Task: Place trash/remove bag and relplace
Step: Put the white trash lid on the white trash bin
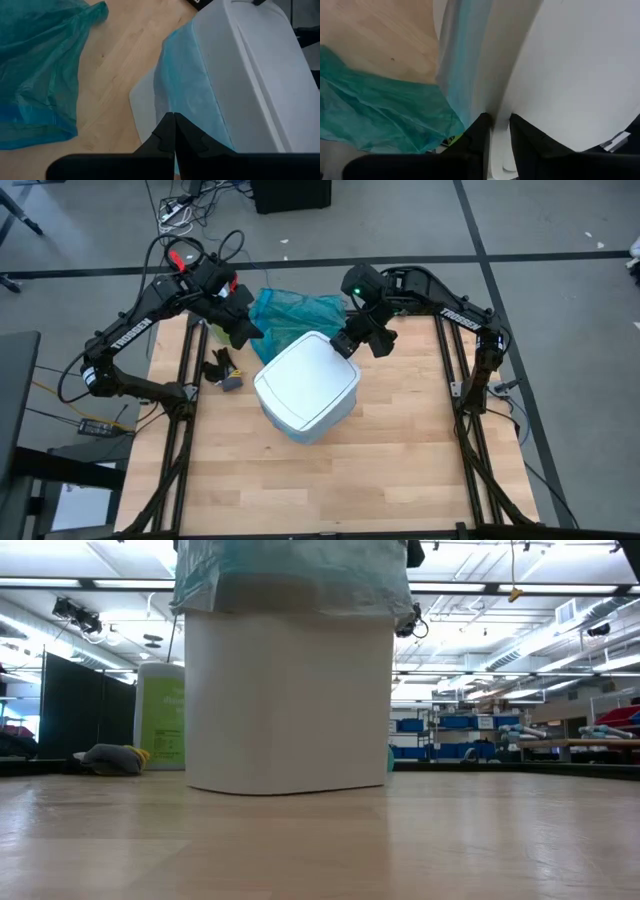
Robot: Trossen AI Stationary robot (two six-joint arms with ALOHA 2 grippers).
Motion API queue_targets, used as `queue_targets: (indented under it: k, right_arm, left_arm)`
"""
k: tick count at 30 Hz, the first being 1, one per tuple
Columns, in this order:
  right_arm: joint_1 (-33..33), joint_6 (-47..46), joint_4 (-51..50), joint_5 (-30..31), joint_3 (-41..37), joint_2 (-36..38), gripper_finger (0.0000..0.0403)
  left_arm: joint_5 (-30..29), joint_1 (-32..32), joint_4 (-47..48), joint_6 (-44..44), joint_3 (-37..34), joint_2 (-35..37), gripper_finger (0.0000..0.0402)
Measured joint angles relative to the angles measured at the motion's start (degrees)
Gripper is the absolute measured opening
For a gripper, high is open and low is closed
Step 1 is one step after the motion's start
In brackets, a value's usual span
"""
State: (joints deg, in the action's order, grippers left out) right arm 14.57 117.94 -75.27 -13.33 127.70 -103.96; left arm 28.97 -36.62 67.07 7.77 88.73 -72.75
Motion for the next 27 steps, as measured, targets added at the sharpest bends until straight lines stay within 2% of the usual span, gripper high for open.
queue_targets:
  k: [5,20,23,27]
  right_arm:
    - [0.02,-2.33,1.43,-2.4,0.0,0.0,0.0066]
    - [2.44,-9.34,9.17,-3.97,0.79,1.03,0.0068]
    - [2.85,-11.28,11.42,-1.36,0.79,1.03,0.0068]
    - [4.95,-16.8,19.45,3.94,0.76,2.44,0.0067]
  left_arm:
    - [-0.02,0.0,0.0,-0.02,0.0,0.0,0.0005]
    - [-0.04,0.0,-0.07,-1.43,0.0,-0.02,0.0005]
    - [-0.35,0.0,-1.02,-1.55,0.0,-0.02,0.0005]
    - [-0.19,0.0,-7.25,-1.51,0.0,0.09,0.0005]
